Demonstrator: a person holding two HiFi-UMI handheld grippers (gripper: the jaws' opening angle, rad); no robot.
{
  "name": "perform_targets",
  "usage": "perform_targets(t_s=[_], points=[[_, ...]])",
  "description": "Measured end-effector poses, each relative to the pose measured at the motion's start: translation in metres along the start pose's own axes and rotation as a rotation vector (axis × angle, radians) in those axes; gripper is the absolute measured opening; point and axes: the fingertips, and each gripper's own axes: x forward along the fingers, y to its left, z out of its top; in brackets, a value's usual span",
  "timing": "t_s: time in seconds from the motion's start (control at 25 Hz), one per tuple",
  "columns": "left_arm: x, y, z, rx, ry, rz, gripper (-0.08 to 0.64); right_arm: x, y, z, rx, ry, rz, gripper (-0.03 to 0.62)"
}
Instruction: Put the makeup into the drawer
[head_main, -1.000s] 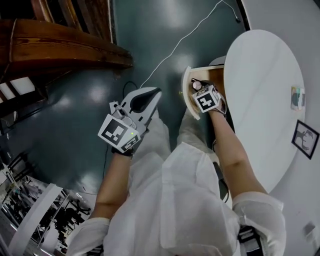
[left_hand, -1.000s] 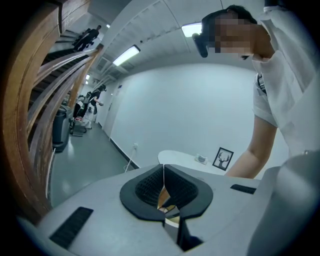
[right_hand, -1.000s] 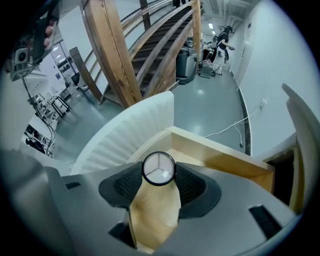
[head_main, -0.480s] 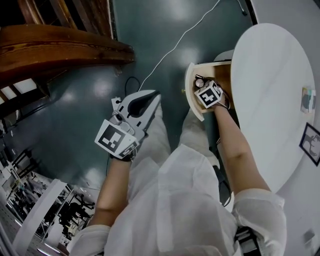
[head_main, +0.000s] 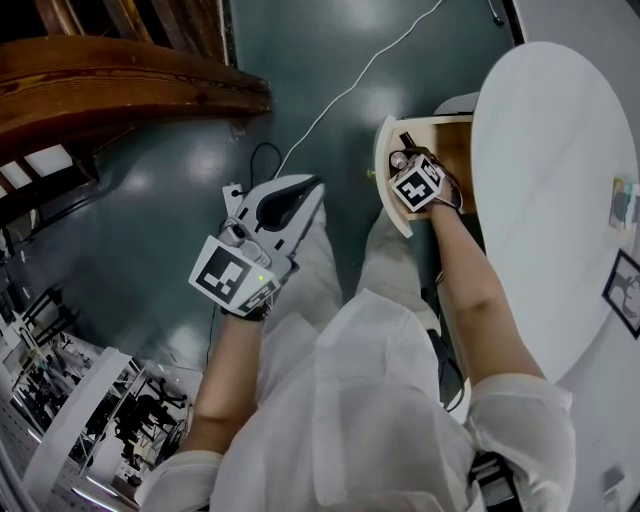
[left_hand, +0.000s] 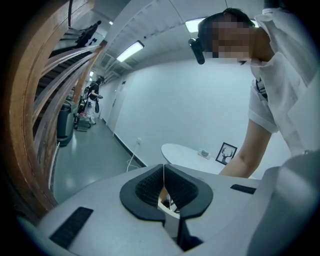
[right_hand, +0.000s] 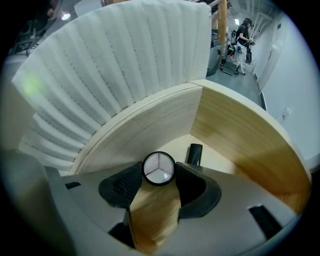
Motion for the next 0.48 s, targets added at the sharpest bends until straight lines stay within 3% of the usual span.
perform_targets(t_s=[0.16, 0.48], points=[[-0.0025, -0.0009, -0.0008, -0.002, -0.003, 0.005, 0.017, 0.0034, 0.0015, 0.0016, -0.034, 0.006, -0.005, 0.196], [-0.0062, -0.0027, -0.0008, -0.001, -0.007, 0.012, 0.018, 0.0008, 0.0008, -0.0017, 0.009, 0.016, 0.004, 0.199]])
